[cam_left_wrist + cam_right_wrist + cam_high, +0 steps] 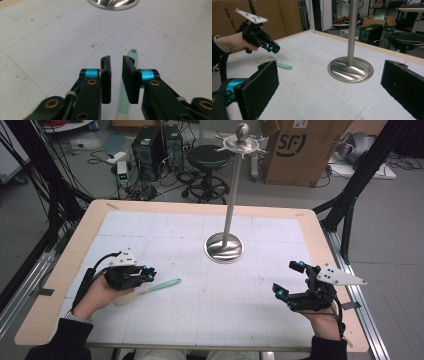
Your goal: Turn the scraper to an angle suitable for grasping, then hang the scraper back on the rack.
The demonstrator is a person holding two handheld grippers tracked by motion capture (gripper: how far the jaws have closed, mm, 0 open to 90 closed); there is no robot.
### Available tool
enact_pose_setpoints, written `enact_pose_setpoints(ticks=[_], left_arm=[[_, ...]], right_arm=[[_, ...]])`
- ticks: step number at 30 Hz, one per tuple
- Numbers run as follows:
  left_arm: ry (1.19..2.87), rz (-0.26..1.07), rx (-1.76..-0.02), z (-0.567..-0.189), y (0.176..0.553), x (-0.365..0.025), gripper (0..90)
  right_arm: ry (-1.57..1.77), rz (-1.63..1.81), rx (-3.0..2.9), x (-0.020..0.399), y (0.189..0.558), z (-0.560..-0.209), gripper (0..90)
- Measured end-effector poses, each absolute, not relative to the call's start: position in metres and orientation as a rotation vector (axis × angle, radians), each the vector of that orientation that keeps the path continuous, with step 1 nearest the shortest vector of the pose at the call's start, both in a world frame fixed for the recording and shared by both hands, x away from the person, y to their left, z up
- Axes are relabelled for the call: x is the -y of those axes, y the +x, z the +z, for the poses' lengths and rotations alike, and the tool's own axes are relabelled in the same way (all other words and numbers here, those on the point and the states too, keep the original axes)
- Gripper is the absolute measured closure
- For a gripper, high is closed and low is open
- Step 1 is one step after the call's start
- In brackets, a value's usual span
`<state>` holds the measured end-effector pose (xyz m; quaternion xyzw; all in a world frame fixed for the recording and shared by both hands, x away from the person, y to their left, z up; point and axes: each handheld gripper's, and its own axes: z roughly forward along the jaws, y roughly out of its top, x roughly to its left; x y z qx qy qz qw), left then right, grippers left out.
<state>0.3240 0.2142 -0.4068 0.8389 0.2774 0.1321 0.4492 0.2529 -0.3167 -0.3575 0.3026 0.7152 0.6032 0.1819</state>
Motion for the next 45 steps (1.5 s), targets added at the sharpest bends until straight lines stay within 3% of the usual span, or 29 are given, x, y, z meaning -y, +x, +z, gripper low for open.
enact_pose_setpoints(ticks=[1, 4, 5, 9, 18, 26, 36, 45], left_arm=[[2.07, 0.318, -0.666, -0.404, 0.323, -0.215, 75.8], [2.071, 0.31, -0.62, -0.397, 0.319, -0.216, 54.9], [2.059, 0.308, -0.626, -0.395, 0.318, -0.217, 54.9], [2.024, 0.291, -0.586, -0.389, 0.314, -0.22, 38.9], [2.059, 0.303, -0.44, -0.376, 0.306, -0.222, 20.2], [2.124, 0.209, -0.39, -0.369, 0.313, -0.231, 14.3], [2.244, 0.174, -0.374, -0.367, 0.329, -0.238, 13.9], [2.413, 0.156, -0.325, -0.375, 0.337, -0.228, 20.8]], right_arm=[[0.854, 1.703, -2.019, 0.317, 0.253, -0.357, 0.6], [0.852, 1.703, -2.019, 0.316, 0.254, -0.358, 0.6], [0.852, 1.703, -2.019, 0.316, 0.254, -0.358, 0.6], [0.848, 1.703, -2.028, 0.314, 0.257, -0.358, 0.6], [0.843, 1.708, -2.046, 0.309, 0.261, -0.36, 0.6], [0.84, 1.713, -2.047, 0.308, 0.261, -0.358, 0.6], [0.847, 1.716, -2.039, 0.311, 0.26, -0.358, 0.6], [0.855, 1.715, -2.036, 0.312, 0.26, -0.359, 0.6]])
